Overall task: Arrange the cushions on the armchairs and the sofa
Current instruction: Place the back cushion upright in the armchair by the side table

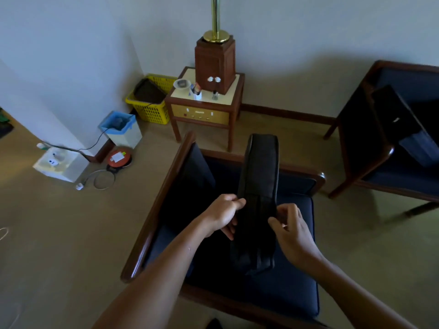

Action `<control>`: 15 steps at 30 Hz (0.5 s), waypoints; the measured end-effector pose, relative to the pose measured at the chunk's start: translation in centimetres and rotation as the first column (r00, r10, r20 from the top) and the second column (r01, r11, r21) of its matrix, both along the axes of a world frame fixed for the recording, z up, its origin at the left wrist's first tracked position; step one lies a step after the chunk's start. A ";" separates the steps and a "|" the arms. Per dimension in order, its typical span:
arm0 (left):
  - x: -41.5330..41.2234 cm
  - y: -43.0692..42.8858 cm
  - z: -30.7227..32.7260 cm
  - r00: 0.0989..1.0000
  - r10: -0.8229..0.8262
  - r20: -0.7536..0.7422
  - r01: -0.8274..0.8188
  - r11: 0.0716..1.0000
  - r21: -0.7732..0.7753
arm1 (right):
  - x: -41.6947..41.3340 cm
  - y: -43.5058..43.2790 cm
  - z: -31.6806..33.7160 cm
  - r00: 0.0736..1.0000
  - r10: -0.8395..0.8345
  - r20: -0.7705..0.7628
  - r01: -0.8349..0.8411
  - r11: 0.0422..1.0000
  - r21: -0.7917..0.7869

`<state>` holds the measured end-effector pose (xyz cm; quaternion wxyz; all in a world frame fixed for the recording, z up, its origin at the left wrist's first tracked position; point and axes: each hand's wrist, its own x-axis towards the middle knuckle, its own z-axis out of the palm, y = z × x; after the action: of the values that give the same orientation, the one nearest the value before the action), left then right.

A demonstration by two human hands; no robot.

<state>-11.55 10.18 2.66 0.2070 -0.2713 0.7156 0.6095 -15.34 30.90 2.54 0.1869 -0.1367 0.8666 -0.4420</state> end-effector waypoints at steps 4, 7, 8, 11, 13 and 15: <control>-4.4 5.1 1.2 0.999 -0.044 -0.012 0.042 0.987 -0.157 | -3.8 3.9 0.4 0.993 -0.055 0.103 0.052 0.998 0.033; -9.2 8.2 2.5 0.998 -0.059 -0.010 0.052 0.941 -0.333 | -5.3 5.5 0.8 0.983 -0.045 0.180 0.016 0.987 0.160; -11.0 9.0 2.7 0.998 -0.068 0.008 0.066 0.918 -0.390 | -5.7 5.6 0.7 0.979 -0.061 0.195 0.014 0.972 0.234; -15.2 11.2 2.6 0.989 -0.112 0.093 0.142 0.886 -0.442 | -6.4 5.9 -0.3 0.979 -0.111 0.172 0.039 0.925 0.378; -16.9 12.5 2.3 0.974 -0.177 0.138 0.223 0.834 -0.505 | -6.7 6.7 -1.3 0.986 -0.139 0.095 0.092 0.918 0.386; -18.3 13.4 1.6 0.961 -0.252 0.112 0.267 0.749 -0.606 | -7.0 8.1 -2.0 0.989 -0.134 0.064 0.102 0.926 0.362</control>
<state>-29.90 23.53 4.30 0.1980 -0.2290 0.9030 0.3050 -22.38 39.03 0.51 0.2198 -0.0286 0.9302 -0.2928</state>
